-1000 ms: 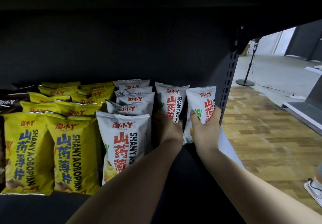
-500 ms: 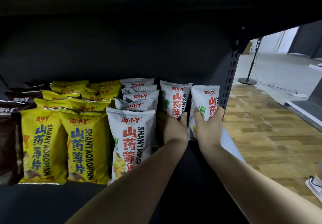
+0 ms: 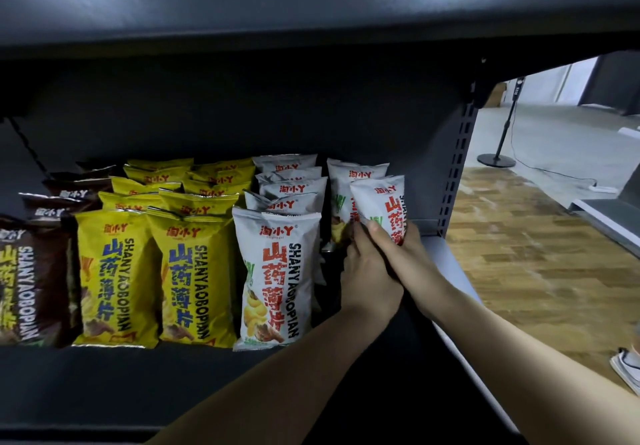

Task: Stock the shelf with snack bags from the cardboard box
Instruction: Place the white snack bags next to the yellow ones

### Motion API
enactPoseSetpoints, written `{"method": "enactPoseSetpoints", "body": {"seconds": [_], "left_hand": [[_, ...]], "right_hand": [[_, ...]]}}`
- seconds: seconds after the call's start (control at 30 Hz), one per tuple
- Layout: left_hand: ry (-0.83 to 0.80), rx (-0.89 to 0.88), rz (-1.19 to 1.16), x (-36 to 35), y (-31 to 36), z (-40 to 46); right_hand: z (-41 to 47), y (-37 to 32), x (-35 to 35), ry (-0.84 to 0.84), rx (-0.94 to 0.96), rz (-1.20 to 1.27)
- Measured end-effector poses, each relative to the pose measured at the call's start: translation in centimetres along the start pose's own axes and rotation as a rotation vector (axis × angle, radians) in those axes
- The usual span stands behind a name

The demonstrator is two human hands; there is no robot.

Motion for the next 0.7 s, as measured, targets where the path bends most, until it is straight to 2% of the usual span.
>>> {"method": "enactPoseSetpoints", "body": {"seconds": [0.13,0.27,0.37,0.43,0.5,0.57,0.63,0.7], "left_hand": [[0.036,0.095,-0.129,0.7,-0.9,1.0],[0.132,0.103,-0.222,1.4,-1.5,1.5],[0.161,0.032,-0.141,1.3,-1.6,1.4],[0.187,0.006,0.024,0.9,-1.4,1.1],[0.296,0.106,0.182,1.1,-1.6,1.4],[0.286,0.138,0.230,0.2,-2.5,2.7],[0.239,0.068,0.292,-1.2,-4.1,4.2],[0.212,0.057,0.248,-2.0,-4.6,4.8]], "right_hand": [[-0.5,-0.4,-0.7,-0.031,-0.029,0.013],[-0.6,-0.7,-1.5,-0.034,-0.009,0.008],[-0.2,-0.8,-2.2,0.010,0.025,0.029],[0.3,-0.6,-2.8,0.046,0.007,0.070],[1.0,0.0,-3.4,0.059,-0.006,0.064],[1.3,0.1,-3.7,0.108,0.030,-0.052],[1.9,0.3,-3.5,0.167,0.072,-0.158],[1.9,-0.1,-3.5,0.182,0.100,-0.199]]}}
Point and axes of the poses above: each hand's wrist, its own z-axis towards the middle knuckle, its own x-axis out of the back of the hand, y = z × x, the point moved 3 cm from there along z, towards the middle knuckle, and after that the axes turned 13 degrees about z, right-handed, at the moved point
